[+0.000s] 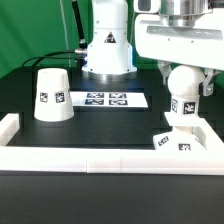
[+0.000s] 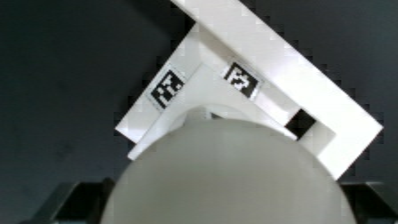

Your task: Assemble lamp

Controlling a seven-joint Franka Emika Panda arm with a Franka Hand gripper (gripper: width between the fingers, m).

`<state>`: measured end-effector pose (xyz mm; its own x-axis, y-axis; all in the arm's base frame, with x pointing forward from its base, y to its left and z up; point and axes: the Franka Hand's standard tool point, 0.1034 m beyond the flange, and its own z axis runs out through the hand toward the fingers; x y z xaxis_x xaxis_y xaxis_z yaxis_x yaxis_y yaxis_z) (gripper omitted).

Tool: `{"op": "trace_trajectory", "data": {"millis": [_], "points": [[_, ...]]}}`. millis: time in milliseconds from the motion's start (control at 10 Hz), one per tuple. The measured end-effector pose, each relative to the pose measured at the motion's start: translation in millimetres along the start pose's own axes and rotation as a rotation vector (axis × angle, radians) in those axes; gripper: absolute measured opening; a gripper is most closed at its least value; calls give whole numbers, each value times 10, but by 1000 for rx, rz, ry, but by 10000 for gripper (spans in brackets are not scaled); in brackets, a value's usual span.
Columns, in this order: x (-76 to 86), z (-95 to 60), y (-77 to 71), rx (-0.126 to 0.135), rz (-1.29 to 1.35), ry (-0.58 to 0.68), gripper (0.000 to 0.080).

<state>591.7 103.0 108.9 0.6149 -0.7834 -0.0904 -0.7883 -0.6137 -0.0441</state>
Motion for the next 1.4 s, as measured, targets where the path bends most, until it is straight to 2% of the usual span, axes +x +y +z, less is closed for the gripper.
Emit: {"op": "trace_trajectory", "data": {"millis": [300,700,1400], "points": [[5,-2,1,0,-131,0,697],[-23,0,-15,-2,-568,1,698],[-5,-9,-18,-1,-1134,4,698]]}}
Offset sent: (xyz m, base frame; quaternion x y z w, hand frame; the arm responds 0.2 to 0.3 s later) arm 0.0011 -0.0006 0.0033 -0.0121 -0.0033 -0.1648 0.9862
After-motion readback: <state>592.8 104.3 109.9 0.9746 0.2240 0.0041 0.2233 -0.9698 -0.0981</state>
